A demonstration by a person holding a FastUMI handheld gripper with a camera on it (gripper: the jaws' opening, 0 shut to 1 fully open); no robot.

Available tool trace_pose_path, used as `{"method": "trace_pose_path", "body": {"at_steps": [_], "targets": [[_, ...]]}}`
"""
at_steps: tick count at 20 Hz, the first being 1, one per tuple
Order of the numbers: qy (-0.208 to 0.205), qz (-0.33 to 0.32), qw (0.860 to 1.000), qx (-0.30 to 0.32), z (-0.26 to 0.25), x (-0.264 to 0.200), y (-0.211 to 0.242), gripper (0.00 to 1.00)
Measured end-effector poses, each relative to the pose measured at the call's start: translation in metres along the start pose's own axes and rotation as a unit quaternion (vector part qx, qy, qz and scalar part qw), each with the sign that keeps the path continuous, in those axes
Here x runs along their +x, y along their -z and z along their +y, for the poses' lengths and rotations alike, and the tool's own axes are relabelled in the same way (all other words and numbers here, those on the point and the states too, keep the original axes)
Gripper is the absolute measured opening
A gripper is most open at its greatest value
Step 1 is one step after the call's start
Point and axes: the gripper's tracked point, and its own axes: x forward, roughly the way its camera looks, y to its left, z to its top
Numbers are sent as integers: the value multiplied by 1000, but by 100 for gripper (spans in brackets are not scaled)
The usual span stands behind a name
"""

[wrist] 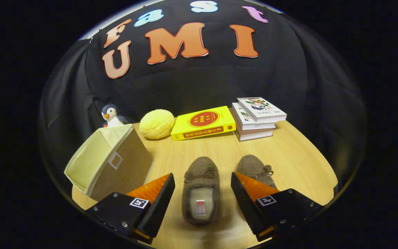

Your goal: Open the storage box then place both shoes into the box .Put the left shoe in first, then the right shoe, with the right side of both shoes facing outward in a uniform manner.

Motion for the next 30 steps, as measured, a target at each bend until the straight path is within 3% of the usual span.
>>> {"method": "trace_pose_path", "body": {"at_steps": [3,7,13,16,20,30], "targets": [[17,17,1000,-15,-13,16,29,96],[7,47,999,15,-16,38,60,85],[14,45,999,6,-15,52,69,45],[37,42,998,7,-17,53,68,8],[43,33,998,23,-10,44,50,1],[57,-29,998,18,26,-13,-54,1]]}}
